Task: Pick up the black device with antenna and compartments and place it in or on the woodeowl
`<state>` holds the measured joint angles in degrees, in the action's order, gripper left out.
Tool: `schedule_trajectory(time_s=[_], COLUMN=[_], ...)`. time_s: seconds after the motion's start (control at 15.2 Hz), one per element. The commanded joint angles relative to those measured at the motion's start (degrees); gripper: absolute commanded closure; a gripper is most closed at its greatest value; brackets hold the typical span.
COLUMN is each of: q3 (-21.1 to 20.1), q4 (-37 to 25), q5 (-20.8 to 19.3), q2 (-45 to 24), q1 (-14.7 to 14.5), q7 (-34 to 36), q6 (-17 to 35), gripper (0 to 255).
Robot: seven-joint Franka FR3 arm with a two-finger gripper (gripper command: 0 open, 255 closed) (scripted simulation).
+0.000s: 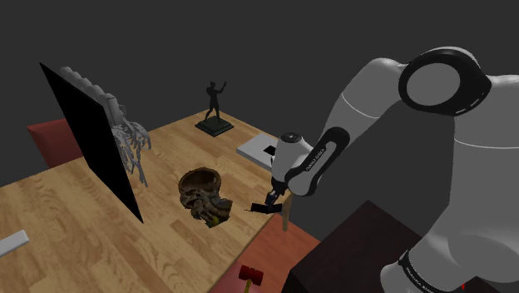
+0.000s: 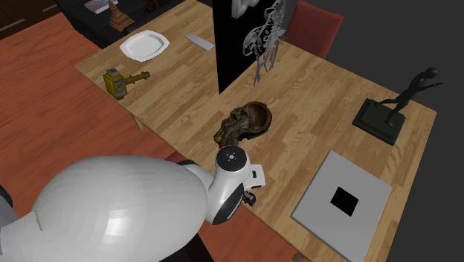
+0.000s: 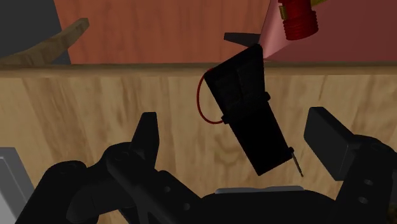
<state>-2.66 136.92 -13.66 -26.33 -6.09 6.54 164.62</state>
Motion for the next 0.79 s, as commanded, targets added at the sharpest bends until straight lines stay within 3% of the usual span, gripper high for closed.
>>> schedule_trajectory(time_s=[0.0, 0.33, 0.73], q3=[0.61, 1.74, 1.74], q4=[-0.58, -2.14, -2.14], q5=[-0.53, -1.21, -1.2], q2=[-1.87, -5.94, -5.94], q1=[-0.31, -1.16, -1.16], q7=[0.2, 0.84, 0.83], q6=[1.32, 3.88, 3.88], gripper=[0, 0, 0])
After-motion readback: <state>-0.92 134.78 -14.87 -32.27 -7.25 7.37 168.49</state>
